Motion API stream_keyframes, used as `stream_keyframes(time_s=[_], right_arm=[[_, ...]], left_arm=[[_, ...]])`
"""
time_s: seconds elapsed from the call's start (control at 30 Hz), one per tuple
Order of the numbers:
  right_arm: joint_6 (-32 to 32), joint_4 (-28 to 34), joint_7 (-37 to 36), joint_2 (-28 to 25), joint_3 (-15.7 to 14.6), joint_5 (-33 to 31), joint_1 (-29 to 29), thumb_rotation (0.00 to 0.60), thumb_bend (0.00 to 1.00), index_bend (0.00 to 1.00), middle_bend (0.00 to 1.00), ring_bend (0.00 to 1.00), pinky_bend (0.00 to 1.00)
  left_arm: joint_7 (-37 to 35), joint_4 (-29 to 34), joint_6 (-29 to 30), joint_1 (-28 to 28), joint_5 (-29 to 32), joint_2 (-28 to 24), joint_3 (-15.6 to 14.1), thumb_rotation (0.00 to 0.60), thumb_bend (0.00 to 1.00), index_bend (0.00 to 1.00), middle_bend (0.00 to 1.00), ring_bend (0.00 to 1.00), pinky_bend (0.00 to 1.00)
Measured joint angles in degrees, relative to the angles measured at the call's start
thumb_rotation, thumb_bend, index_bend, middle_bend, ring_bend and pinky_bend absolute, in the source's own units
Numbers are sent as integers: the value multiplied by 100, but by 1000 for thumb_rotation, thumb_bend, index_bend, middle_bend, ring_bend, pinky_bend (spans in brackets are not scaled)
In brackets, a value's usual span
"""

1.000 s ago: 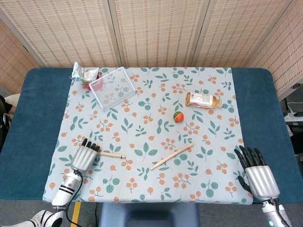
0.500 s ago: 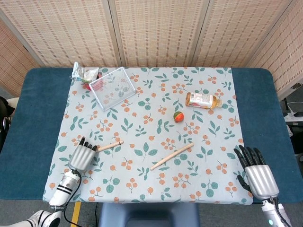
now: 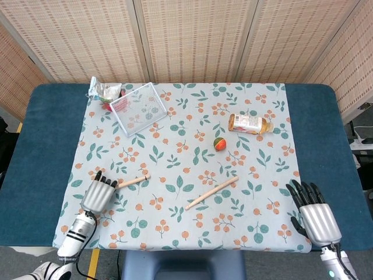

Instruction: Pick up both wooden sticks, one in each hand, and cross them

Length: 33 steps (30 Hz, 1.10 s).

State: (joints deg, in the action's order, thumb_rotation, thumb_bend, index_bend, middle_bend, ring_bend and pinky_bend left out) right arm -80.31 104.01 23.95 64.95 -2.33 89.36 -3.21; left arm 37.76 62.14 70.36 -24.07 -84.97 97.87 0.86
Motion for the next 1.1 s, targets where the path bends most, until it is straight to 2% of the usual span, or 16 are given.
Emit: stream_keyframes(time_s=[0.1, 0.33, 0.47, 0.6, 0.83, 1.1], right_arm=[[34, 31, 53, 16, 1, 36, -33, 600, 302, 0, 0, 0, 0], [472, 90, 475, 273, 99, 268, -439, 600, 302, 0, 1, 0, 1], [912, 14, 840, 602, 265, 266, -798, 600, 302, 59, 63, 0, 2], [1561, -210, 1267, 1132, 515, -1, -1292, 600, 302, 137, 113, 0, 6], [2301, -983, 2008, 2149, 881, -607, -2065, 600, 302, 287, 231, 0, 42], [2581, -1675, 2588, 2722, 1014, -1354, -2478, 600, 302, 323, 263, 12, 54]], left_arm=[[-276, -25, 123, 21, -66, 6, 2, 600, 512, 873, 911, 560, 269], [-1623, -375, 732, 147, -347, 40, -11, 600, 512, 882, 917, 584, 272], [-2068, -461, 1287, 257, -521, -15, 34, 600, 512, 883, 918, 584, 274], [-2186, -332, 1565, 359, -592, -206, 106, 600, 512, 883, 918, 585, 273], [-2170, -180, 1619, 475, -598, -398, 115, 600, 512, 883, 918, 585, 273], [-2238, -266, 1626, 501, -624, -379, 113, 600, 512, 884, 919, 587, 273]])
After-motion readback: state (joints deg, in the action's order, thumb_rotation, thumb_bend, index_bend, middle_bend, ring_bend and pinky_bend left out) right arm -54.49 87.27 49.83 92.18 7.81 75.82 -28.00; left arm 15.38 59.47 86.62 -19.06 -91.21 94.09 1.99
